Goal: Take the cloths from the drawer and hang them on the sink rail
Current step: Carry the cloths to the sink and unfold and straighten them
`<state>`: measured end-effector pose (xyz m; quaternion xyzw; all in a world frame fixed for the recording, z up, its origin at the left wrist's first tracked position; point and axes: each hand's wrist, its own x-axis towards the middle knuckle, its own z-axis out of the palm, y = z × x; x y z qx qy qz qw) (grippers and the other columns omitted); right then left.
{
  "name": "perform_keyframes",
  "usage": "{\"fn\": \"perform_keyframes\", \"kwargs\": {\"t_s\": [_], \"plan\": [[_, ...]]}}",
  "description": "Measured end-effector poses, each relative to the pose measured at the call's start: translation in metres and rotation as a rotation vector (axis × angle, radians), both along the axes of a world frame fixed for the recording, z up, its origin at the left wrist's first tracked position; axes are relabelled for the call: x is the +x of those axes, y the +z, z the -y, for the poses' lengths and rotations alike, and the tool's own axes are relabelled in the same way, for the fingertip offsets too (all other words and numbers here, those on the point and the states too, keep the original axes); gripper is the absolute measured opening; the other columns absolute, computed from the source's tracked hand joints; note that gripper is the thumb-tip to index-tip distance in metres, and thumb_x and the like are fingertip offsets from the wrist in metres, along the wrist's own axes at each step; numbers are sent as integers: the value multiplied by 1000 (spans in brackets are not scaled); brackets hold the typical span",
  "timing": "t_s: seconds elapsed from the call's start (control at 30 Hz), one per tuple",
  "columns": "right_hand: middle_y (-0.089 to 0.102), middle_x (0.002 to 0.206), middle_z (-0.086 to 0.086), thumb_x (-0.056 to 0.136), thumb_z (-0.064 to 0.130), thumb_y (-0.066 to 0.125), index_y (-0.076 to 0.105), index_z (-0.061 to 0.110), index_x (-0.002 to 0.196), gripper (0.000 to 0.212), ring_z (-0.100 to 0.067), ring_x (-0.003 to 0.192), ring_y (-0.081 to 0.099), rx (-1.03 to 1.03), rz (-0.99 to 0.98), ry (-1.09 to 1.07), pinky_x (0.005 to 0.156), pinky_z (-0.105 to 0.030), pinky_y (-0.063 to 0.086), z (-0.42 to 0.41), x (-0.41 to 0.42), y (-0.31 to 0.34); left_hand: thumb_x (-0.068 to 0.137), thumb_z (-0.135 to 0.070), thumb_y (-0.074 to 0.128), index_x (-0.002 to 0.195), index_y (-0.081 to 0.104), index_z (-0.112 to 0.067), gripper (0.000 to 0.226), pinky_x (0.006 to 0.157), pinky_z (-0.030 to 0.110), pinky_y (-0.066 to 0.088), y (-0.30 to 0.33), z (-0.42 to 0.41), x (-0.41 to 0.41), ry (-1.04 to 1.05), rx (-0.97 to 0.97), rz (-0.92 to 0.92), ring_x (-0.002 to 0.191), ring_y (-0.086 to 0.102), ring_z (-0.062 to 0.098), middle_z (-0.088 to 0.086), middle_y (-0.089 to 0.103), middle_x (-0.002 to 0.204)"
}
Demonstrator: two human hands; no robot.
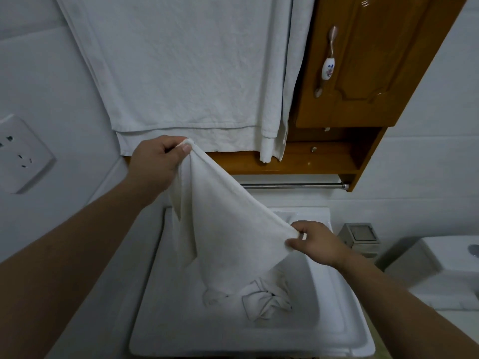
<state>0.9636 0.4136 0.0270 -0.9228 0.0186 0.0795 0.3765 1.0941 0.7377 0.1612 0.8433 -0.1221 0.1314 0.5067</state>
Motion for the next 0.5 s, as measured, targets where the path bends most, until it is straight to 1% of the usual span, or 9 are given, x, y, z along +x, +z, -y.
{"fn": "perform_keyframes", "kwargs": {"t_s": [0.03,0.07,0.1,0.13,0.2,0.27,0.33,0.4,0.5], "plan": [[68,98,5,89,27,68,72,28,95,7,-17,91,60,-63,28,10,85,-38,49,2,-2,-2,92,-36,62,109,74,-27,22,70,26,47,-1,-1,-1,-5,65,21,83,60,-9,-23,67,91],[69,105,6,90,27,68,73,27,106,17,-16,95,60,-126,57,13,89,-36,46,4,-2,-4,93,-36,62,109,73,-27,22,72,26,48,-2,-1,-3,-12,105,29,85,59,-9,-22,66,92],[69,108,6,91,26,67,72,25,113,23,-16,96,59,-175,90,-10,90,-33,44,7,-1,-4,93,-36,61,110,73,-26,23,73,24,48,-4,-1,-4,-15,120,29,86,58,-8,-23,65,92],[70,109,4,92,24,65,71,22,116,25,-16,94,59,-204,131,-58,86,-30,43,11,0,-1,93,-35,61,110,73,-26,23,73,23,47,-8,-2,-4,-12,117,24,88,59,-6,-24,65,91],[71,102,1,93,23,64,71,21,110,19,-12,83,58,-198,211,-172,70,-25,41,16,4,8,93,-33,62,110,74,-25,22,74,26,50,-14,-5,-4,5,34,-20,90,62,0,-22,67,92],[69,92,2,93,23,64,71,23,104,13,-9,74,56,-215,269,-235,60,-21,38,20,8,18,94,-32,62,106,74,-28,18,68,23,53,-20,-9,-1,23,-52,-71,85,65,4,-19,70,90],[66,89,5,93,24,64,72,21,105,15,-11,75,55,-307,312,-256,59,-21,36,21,12,28,94,-30,62,103,74,-29,15,54,13,49,-25,-13,1,30,-89,-98,75,65,0,-18,71,82],[63,86,8,93,26,65,73,20,105,16,-12,75,56,-378,344,-293,60,-21,37,21,15,38,93,-28,63,100,75,-29,14,49,10,46,-26,-17,2,31,-108,-108,66,63,-7,-21,70,75],[62,87,10,89,30,72,71,23,100,13,-11,77,57,-278,360,-364,67,-26,43,23,19,50,93,-29,63,94,74,-33,12,47,11,45,-24,-22,1,24,-106,-97,61,61,-9,-24,69,70]]}}
